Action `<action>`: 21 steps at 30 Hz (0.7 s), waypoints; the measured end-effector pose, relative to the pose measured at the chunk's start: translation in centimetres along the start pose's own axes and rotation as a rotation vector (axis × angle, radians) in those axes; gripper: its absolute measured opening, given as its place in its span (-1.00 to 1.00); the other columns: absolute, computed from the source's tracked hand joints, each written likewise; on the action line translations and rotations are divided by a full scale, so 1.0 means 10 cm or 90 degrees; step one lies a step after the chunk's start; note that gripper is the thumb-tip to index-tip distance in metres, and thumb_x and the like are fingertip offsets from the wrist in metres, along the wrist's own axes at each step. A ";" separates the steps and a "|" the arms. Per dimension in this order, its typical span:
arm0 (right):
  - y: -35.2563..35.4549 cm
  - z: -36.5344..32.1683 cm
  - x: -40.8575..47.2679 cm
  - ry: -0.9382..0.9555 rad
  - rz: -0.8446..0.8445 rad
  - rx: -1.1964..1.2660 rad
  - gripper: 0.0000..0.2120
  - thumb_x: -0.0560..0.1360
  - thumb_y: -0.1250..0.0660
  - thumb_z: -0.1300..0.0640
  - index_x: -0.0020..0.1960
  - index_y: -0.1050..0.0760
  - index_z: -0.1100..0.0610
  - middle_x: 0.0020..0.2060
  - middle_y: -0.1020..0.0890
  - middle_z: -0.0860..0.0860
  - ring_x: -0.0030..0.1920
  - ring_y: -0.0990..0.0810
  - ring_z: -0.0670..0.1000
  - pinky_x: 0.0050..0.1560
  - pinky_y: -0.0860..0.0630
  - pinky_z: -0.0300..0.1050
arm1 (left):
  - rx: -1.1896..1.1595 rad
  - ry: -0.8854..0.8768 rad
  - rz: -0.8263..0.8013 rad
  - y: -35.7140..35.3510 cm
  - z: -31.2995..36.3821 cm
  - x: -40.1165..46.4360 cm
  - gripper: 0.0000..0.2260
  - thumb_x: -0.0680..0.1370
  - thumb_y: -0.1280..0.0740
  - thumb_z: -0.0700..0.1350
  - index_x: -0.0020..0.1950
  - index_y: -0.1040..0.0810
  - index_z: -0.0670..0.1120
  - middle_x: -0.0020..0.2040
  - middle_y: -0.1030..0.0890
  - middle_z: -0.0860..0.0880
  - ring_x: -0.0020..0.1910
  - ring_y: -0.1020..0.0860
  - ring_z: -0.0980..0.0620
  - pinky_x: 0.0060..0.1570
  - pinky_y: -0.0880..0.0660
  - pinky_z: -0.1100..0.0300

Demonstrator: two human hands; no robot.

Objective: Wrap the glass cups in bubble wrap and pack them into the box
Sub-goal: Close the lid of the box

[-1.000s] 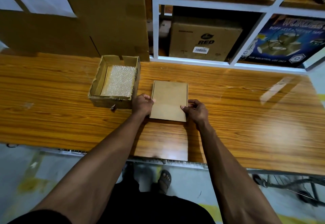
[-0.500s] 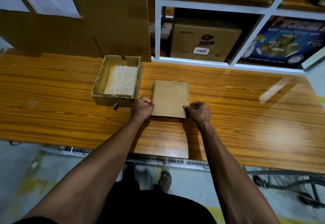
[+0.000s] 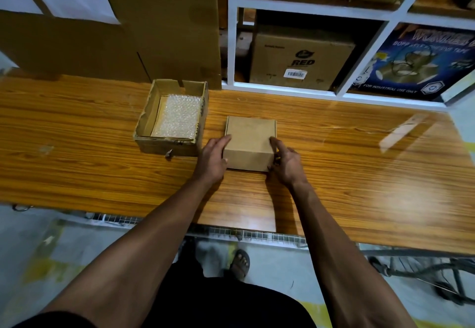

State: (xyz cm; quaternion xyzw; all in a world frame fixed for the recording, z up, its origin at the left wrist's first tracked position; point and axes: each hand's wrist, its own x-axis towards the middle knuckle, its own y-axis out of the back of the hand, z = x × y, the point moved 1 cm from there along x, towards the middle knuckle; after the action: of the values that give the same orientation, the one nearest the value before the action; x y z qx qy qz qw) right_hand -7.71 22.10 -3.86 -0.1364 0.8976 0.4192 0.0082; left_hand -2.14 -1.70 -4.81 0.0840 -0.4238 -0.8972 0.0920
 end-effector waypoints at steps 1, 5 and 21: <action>0.00 -0.01 0.01 0.009 -0.008 -0.038 -0.28 0.49 -0.51 0.21 0.58 -0.34 0.00 0.25 -0.51 0.21 0.16 -0.60 0.24 0.24 -0.61 0.10 | 0.018 -0.028 -0.004 0.00 -0.02 0.02 -0.31 0.54 -0.45 -0.35 0.61 -0.39 0.06 0.46 -0.45 -0.07 0.37 -0.46 -0.09 0.31 -0.38 0.21; -0.03 -0.08 0.00 0.057 0.029 -0.199 -0.37 0.50 -0.49 0.20 0.49 -0.34 -0.01 0.51 -0.31 0.19 0.43 -0.38 0.29 0.27 -0.56 0.15 | 0.163 -0.097 0.005 0.08 0.04 0.12 -0.39 0.49 -0.53 -0.29 0.50 -0.47 0.03 0.51 -0.42 -0.03 0.38 -0.47 -0.12 0.29 -0.51 0.03; -0.15 -0.08 0.37 0.125 0.029 -0.406 -0.41 0.60 -0.37 0.19 0.57 -0.26 0.10 0.59 -0.32 0.21 0.55 -0.30 0.26 0.41 -0.41 0.16 | 0.434 -0.254 -0.049 0.02 0.09 0.50 -0.35 0.68 -0.18 -0.24 0.73 -0.05 0.06 0.70 -0.13 -0.19 0.68 -0.15 -0.15 0.63 -0.10 -0.01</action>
State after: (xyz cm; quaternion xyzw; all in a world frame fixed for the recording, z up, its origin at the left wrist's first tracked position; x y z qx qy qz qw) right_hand -10.81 19.68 -4.91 -0.1515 0.7206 0.6639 -0.1305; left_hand -7.17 -2.34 -4.51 -0.0503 -0.7032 -0.7068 -0.0587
